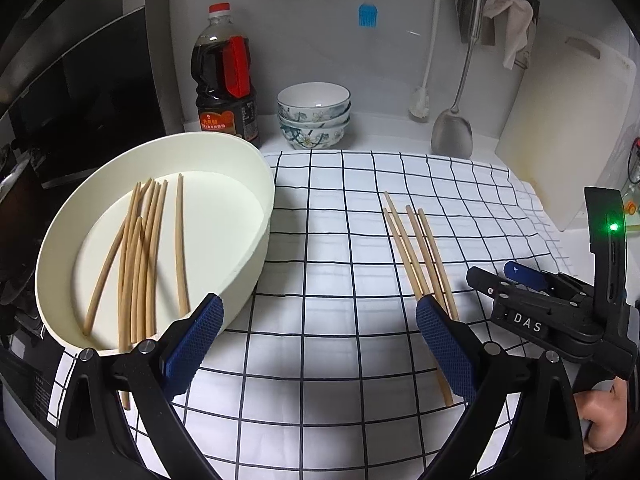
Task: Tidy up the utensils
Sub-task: 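Move both open grippers back above the remaining chopsticks, then lower the left gripper onto a chopstick while the right gripper lowers onto another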
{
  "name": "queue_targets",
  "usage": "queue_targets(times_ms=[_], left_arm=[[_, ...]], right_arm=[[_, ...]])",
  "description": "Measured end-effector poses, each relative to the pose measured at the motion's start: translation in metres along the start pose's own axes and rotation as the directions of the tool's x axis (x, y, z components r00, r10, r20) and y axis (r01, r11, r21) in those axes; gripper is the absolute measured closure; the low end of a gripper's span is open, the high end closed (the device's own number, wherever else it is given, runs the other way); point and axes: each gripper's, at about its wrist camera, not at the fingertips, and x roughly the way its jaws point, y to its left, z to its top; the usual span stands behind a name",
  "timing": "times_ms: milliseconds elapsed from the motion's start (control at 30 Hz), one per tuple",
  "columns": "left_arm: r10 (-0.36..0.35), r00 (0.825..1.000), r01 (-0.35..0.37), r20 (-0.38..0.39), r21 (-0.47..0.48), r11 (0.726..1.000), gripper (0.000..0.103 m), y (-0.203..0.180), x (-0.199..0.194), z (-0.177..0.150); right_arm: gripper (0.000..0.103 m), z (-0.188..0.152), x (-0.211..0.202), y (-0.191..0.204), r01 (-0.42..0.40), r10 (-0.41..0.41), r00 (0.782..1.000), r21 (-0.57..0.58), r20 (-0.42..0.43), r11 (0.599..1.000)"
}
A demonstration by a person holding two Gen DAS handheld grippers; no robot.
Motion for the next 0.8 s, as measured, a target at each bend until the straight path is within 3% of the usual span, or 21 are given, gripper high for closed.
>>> queue_targets(times_ms=[800], left_arm=[[0.009, 0.999, -0.008, -0.038, 0.016, 1.000, 0.008, -0.011, 0.029, -0.008]], right_arm=[[0.041, -0.013, 0.030, 0.019, 0.078, -0.087, 0.994, -0.147, -0.059, 0.986]])
